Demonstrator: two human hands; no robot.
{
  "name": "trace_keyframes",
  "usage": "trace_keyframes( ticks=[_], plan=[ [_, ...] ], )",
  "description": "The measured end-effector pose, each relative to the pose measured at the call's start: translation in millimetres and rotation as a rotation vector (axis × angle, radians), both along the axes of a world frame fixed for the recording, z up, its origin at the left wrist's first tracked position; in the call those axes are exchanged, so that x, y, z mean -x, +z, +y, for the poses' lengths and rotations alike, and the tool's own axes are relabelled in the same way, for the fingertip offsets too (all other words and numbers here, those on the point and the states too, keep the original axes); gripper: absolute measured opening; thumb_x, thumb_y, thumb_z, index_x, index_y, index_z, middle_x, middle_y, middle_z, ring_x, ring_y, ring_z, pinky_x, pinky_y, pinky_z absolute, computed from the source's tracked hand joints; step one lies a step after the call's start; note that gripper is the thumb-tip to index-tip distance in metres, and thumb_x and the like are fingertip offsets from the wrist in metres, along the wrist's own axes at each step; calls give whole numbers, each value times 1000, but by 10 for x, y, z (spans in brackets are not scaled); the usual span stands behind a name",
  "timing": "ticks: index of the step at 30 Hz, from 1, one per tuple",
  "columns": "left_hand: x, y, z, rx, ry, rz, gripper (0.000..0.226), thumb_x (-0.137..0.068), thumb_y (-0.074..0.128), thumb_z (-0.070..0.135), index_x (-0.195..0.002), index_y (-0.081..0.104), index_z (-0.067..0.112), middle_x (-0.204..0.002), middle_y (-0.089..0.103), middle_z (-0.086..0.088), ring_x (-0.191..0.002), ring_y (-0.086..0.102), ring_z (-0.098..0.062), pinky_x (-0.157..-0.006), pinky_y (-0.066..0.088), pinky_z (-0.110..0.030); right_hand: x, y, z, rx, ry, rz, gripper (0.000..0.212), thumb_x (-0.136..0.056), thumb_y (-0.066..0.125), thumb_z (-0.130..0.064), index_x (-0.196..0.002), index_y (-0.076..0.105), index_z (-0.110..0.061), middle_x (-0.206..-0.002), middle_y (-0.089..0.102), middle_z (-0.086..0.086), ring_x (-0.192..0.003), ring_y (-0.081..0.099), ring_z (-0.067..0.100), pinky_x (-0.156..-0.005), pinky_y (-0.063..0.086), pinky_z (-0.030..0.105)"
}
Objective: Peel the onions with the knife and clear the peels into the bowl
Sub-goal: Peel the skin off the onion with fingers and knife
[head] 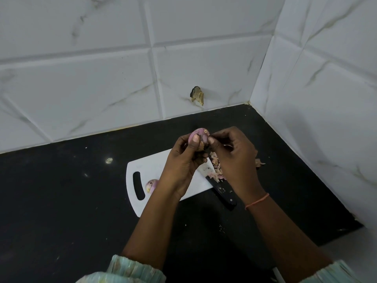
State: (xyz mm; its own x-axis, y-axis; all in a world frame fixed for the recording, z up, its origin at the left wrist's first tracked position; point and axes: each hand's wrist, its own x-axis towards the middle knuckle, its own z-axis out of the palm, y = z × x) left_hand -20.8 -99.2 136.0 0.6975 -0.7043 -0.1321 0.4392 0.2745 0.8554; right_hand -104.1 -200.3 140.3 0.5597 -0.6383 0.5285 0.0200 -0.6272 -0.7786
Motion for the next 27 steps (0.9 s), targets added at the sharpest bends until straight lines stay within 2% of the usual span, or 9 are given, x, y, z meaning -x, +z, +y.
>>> trace_keyframes(
  ticks=[4, 9, 13, 17, 20, 22, 25, 27],
  plan=[
    [-17, -9, 7, -14, -1, -21, 58, -84, 63, 39, -129, 59, 3, -99, 69, -5, -77, 64, -14, -73, 54, -27, -47, -27, -29, 120, 60, 107, 10, -96, 59, -9, -105, 60, -4, -100, 56, 2, -90, 54, 1, -80, 43, 7],
    [-43, -13, 35, -21, -35, -38, 50, -91, 58, 33, -129, 59, 1, -83, 66, 3, -69, 57, -12, -66, 50, -24, -59, -44, -62, 177, 94, 187, 13, -99, 54, -13, -107, 54, -3, -98, 50, 1, -86, 49, -4, -77, 38, 3],
    [-76, -2, 60, -53, -69, -27, 45, -95, 55, 33, -127, 62, 2, -92, 61, -9, -68, 54, -14, -64, 50, -24, -65, -22, -73, 206, 100, 202, 20, -97, 51, -25, -102, 53, -6, -94, 49, 0, -82, 47, -3, -74, 37, 3],
    [-91, 7, 58, -59, -77, 53, 37, -95, 55, 35, -114, 68, 6, -82, 65, -6, -65, 54, -13, -63, 50, -24, -47, 12, -136, 99, 44, 189, 5, -97, 54, -12, -102, 54, -12, -94, 54, -3, -82, 50, 3, -75, 39, 4],
    [-125, -6, 62, -29, -65, 64, 48, -87, 60, 39, -119, 67, 5, -91, 64, -9, -67, 56, -13, -65, 50, -24, -22, 28, -103, -45, 55, 124, 6, -98, 57, -18, -104, 59, -17, -95, 61, -10, -90, 59, -1, -77, 45, 7],
    [-124, -14, 52, -11, -61, 51, 42, -90, 58, 37, -116, 69, 6, -91, 61, -9, -68, 57, -15, -66, 51, -24, -20, 16, -11, -52, 60, 75, 13, -95, 63, -23, -104, 65, -13, -98, 66, -6, -93, 62, 2, -78, 49, 12],
    [-102, -19, 36, -9, -43, 24, 24, -91, 58, 32, -88, 71, 12, -87, 60, -9, -70, 58, -17, -67, 53, -25, -30, -32, 63, -27, 34, 37, 18, -88, 73, -23, -102, 69, -11, -97, 67, -4, -91, 63, 5, -77, 48, 13],
    [-96, -29, 40, -14, -55, -21, 24, -93, 57, 31, -94, 69, 10, -92, 63, -9, -70, 58, -16, -68, 53, -26, -33, -56, 38, 16, 6, 15, 12, -87, 74, -17, -94, 70, -8, -91, 65, -2, -86, 61, 6, -76, 46, 12]
  ],
)
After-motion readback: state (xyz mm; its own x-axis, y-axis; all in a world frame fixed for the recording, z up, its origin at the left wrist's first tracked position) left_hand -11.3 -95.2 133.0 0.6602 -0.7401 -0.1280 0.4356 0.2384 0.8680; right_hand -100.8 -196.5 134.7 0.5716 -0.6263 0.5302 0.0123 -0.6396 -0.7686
